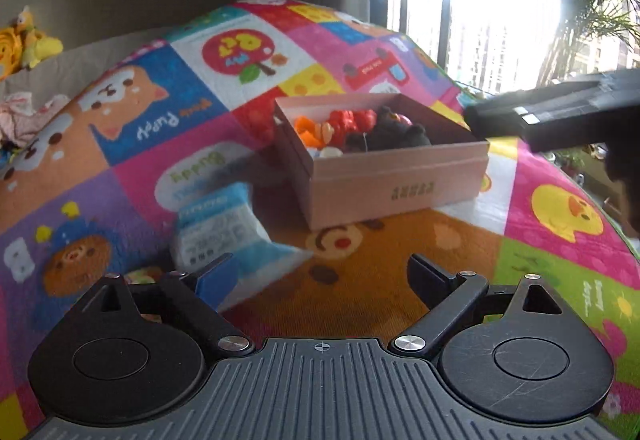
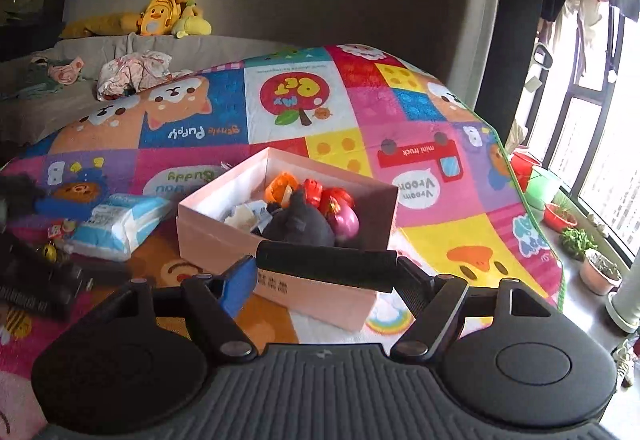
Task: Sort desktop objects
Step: 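Drop the white bottle and black stick into the box, opening both tools, then grasp the blue-white wipes packet with the right tool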
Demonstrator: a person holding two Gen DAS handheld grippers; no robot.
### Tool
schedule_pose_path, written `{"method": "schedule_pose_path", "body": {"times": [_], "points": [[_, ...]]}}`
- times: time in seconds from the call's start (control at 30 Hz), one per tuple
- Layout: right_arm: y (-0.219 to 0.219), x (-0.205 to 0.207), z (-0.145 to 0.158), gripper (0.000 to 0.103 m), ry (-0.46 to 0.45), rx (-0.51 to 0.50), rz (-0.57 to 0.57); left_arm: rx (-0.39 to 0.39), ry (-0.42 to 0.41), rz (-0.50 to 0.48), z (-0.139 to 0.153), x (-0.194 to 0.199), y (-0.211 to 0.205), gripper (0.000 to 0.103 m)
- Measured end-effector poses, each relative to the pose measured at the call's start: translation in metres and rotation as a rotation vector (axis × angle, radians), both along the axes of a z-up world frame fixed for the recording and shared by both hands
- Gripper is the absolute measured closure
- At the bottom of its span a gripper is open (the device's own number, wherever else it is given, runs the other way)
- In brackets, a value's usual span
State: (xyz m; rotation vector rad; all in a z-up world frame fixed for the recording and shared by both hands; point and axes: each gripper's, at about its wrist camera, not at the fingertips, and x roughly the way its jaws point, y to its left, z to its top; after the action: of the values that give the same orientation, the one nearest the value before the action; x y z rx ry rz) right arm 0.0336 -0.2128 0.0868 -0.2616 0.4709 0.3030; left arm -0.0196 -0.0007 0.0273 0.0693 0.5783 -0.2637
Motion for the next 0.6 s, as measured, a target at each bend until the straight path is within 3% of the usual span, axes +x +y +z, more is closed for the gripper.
{"method": "schedule_pose_path", "body": {"times": [0.23, 0.33, 0.43, 0.6], "points": [[0.050, 0.088, 0.017, 0.028, -0.003, -0.018, -0.017, 0.022, 0.010, 0.015, -0.012, -0.019, 0.016, 0.006], [0.055, 0.112, 0.019, 0.018, 0.026, 0.000, -0.057, 0.001, -0.004, 0.047, -0.008, -0.023, 0.028, 0.003], [0.060, 0.107, 0.018, 0.018, 0.044, 0.027, -0.046, -0.004, -0.023, 0.081, -0.004, -0.026, 0.041, 0.003], [0.101, 0.067, 0.008, 0.018, 0.118, 0.049, 0.155, 0.004, -0.022, 0.174, -0.001, -0.022, 0.062, 0.002]]}}
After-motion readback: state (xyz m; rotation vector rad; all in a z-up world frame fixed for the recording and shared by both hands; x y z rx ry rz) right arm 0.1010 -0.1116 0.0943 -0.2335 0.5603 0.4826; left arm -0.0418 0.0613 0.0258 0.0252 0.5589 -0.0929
